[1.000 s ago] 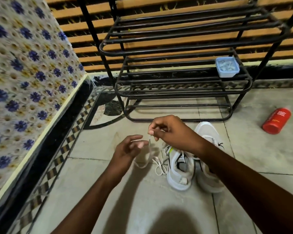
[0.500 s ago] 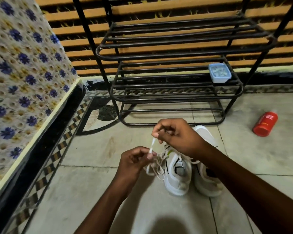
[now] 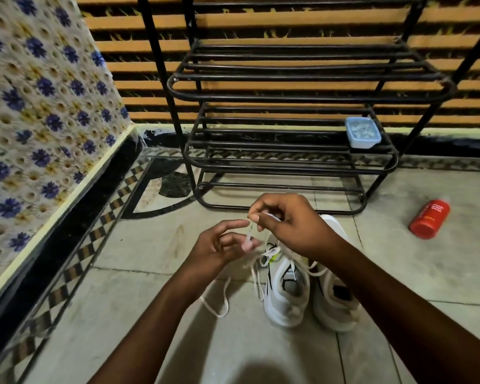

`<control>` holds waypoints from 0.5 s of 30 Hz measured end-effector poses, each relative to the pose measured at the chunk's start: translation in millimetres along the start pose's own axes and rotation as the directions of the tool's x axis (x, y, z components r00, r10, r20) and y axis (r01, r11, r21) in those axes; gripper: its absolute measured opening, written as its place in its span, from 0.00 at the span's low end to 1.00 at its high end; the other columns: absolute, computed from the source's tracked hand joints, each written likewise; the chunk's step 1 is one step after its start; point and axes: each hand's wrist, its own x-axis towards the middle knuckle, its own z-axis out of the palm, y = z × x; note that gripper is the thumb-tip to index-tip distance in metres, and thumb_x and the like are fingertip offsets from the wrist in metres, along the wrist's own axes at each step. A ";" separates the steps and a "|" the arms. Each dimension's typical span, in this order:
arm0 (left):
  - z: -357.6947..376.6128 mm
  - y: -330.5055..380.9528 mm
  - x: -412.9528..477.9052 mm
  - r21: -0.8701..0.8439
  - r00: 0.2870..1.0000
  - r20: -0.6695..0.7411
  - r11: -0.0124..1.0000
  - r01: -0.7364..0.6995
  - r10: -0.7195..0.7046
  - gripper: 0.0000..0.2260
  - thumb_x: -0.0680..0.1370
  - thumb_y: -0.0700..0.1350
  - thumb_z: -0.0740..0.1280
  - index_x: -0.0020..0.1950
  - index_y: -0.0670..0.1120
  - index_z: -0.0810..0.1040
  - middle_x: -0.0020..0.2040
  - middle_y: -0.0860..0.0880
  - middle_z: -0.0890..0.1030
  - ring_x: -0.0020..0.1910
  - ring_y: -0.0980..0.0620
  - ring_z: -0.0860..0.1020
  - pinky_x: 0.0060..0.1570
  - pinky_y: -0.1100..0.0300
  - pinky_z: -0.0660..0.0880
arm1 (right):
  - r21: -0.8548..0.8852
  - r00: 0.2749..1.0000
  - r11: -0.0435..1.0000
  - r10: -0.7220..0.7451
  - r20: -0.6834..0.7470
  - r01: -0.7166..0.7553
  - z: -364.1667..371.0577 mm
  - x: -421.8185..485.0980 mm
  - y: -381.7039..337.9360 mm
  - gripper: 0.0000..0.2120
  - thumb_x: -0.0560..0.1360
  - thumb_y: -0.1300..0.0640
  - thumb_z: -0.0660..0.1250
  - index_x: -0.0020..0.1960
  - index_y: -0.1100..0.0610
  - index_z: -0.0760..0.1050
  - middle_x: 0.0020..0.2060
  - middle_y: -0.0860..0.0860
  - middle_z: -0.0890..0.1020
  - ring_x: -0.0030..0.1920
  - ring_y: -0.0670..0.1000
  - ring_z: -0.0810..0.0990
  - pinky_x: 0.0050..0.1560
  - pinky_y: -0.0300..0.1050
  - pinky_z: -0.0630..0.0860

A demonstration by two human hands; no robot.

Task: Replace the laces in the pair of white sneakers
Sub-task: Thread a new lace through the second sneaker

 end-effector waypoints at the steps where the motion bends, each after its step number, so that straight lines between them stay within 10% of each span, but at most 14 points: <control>1: 3.6 1.4 1.2 -0.069 0.999 0.004 0.997 -0.047 0.048 0.14 0.76 0.39 0.74 0.61 0.41 0.80 0.44 0.43 0.85 0.45 0.48 0.85 0.46 0.62 0.79 | 0.010 1.000 1.000 0.005 -0.008 -0.004 -3.5 -0.3 -1.6 0.04 0.78 0.58 0.68 0.46 0.52 0.81 0.36 0.50 0.83 0.41 0.48 0.83 0.48 0.42 0.75; 6: -13.1 -23.9 0.2 0.235 0.967 -0.253 0.972 0.033 0.028 0.12 0.81 0.40 0.69 0.38 0.46 0.82 0.32 0.49 0.77 0.32 0.53 0.73 0.33 0.60 0.69 | 0.001 0.997 0.999 0.053 -0.055 -0.053 -25.0 -8.6 -2.3 0.04 0.78 0.60 0.69 0.46 0.56 0.82 0.35 0.51 0.84 0.41 0.50 0.83 0.46 0.45 0.76; 10: -29.5 -33.6 -10.2 0.752 0.887 -0.461 0.516 0.410 -0.033 0.08 0.78 0.45 0.72 0.38 0.51 0.82 0.41 0.52 0.83 0.49 0.47 0.82 0.52 0.52 0.78 | -0.032 0.995 0.997 0.066 -0.069 -0.069 -29.8 -16.6 -4.3 0.04 0.78 0.60 0.69 0.45 0.55 0.82 0.35 0.50 0.84 0.41 0.53 0.83 0.45 0.51 0.78; 12: -21.7 -27.2 -11.8 0.680 0.948 -0.319 0.698 0.224 0.007 0.08 0.76 0.39 0.74 0.50 0.52 0.84 0.52 0.54 0.85 0.59 0.50 0.82 0.62 0.51 0.77 | -0.067 0.998 0.996 0.062 -0.027 -0.064 -24.5 -18.5 -7.4 0.05 0.78 0.59 0.69 0.45 0.53 0.82 0.35 0.49 0.84 0.40 0.48 0.83 0.44 0.48 0.77; 15: 6.5 -6.3 -11.5 0.108 0.997 0.076 0.994 -0.014 0.006 0.20 0.76 0.38 0.75 0.67 0.46 0.78 0.57 0.46 0.86 0.61 0.49 0.83 0.56 0.62 0.79 | -0.103 0.999 0.994 0.041 0.006 -0.040 -17.7 -18.1 -11.5 0.04 0.78 0.57 0.69 0.46 0.52 0.82 0.36 0.47 0.84 0.41 0.44 0.82 0.46 0.48 0.77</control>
